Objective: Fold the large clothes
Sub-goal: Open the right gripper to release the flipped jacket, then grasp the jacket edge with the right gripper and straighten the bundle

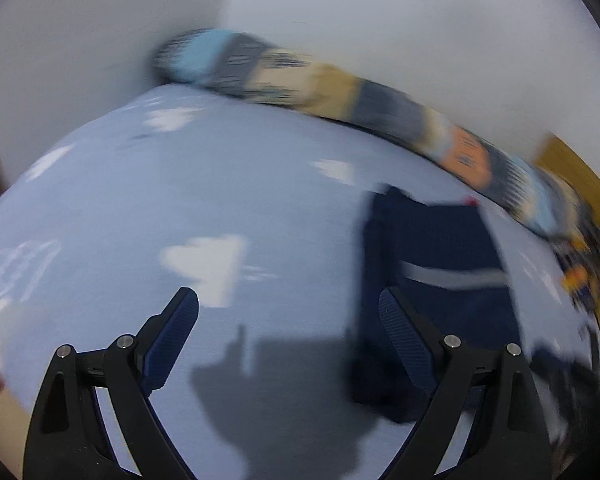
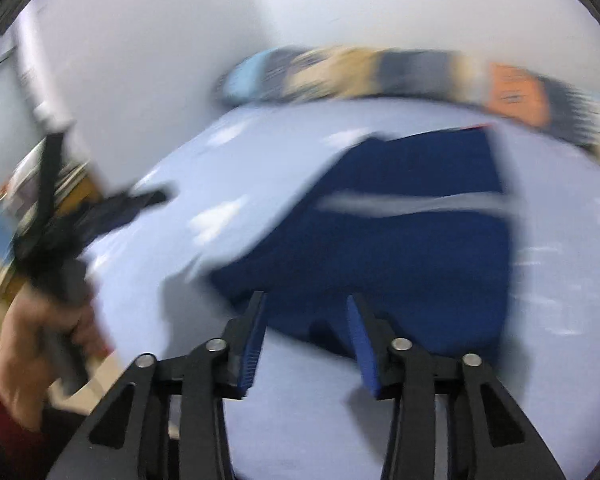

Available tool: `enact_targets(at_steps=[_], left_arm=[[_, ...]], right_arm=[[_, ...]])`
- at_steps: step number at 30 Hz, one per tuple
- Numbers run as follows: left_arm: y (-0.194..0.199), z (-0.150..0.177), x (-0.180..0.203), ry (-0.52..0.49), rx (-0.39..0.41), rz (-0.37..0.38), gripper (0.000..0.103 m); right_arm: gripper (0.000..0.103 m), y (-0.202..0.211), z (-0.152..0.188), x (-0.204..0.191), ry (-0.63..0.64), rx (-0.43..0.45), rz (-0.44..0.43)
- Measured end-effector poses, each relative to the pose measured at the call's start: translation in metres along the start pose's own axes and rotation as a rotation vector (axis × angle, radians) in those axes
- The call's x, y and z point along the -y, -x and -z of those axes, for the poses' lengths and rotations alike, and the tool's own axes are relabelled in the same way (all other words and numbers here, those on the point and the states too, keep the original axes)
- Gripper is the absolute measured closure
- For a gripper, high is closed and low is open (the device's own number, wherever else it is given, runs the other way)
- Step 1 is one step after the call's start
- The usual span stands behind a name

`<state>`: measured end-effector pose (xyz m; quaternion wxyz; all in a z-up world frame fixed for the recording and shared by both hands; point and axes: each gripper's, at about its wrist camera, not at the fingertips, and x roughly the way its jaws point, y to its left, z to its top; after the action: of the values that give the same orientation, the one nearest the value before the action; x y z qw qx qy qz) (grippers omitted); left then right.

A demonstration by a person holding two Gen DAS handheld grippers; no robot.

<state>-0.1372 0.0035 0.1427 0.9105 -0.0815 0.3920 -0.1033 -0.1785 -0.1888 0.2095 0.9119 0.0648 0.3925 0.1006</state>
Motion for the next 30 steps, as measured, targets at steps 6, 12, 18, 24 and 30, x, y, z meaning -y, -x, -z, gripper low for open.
enact_targets(at_steps=[6, 12, 18, 24, 30], left_arm=[[-0.022, 0.022, 0.07, -0.167, -0.085, 0.201, 0.01], [-0.09, 0.063, 0.083, -0.287, -0.264, -0.005, 0.006], [-0.082, 0.048, 0.08, -0.229, -0.232, 0.006, 0.004], [-0.061, 0.014, 0.093, -0.171, -0.017, 0.106, 0.004], [-0.111, 0.01, 0.109, -0.146, -0.126, 0.021, 0.004]], right_arm=[[0.087, 0.006, 0.007, 0.062, -0.07, -0.039, 0.125], [0.088, -0.034, 0.038, 0.074, -0.037, -0.116, 0.147], [0.089, -0.05, 0.041, 0.093, -0.106, -0.158, 0.041], [0.082, -0.012, -0.023, 0.118, -0.188, -0.055, -0.039], [0.08, -0.057, -0.105, 0.14, -0.174, -0.072, 0.077]])
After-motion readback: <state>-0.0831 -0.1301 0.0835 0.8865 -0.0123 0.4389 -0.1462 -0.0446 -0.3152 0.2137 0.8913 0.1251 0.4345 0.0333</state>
